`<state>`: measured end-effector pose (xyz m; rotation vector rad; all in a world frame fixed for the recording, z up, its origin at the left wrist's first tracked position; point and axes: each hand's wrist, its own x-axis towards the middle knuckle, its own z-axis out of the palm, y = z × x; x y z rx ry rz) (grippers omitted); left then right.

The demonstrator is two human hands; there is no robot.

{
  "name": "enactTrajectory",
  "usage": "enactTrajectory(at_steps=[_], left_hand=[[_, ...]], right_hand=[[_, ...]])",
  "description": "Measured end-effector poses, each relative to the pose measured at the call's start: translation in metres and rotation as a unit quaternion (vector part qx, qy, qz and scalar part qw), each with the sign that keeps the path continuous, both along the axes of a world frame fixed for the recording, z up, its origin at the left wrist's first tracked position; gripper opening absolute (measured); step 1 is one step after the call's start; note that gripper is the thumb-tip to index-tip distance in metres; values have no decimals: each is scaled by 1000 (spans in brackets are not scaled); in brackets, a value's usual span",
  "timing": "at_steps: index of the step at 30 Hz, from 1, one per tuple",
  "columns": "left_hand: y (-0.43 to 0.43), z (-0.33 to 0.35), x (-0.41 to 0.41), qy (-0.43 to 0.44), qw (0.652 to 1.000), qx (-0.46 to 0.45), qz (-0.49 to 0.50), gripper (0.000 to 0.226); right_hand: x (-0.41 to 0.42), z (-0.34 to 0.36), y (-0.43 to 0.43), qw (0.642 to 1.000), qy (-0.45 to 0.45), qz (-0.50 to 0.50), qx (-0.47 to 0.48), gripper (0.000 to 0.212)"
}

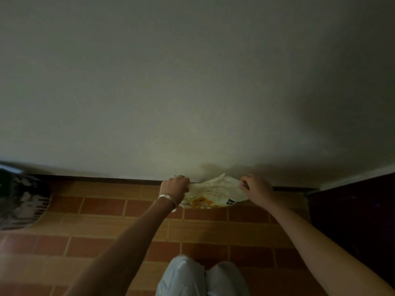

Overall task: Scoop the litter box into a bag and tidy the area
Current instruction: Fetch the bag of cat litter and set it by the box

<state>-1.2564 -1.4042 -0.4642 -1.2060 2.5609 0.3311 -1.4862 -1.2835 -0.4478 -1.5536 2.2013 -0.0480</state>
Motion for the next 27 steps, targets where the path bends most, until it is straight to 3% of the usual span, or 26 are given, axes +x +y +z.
enactTrajectory(at_steps=[9,16,21,27], left_hand=[[40,191,45,35,999,-1,23,24],[67,311,92,69,996,-53,38,23],[95,358,131,152,978,-124,66,23],[125,397,188,190,945,-241,118,32]], right_hand=[[24,189,26,998,6,62,-25,15],[52,297,41,978,67,187,-63,20],[69,345,43,920,126,295,-223,17],[111,389,15,850,95,396,-334,19]])
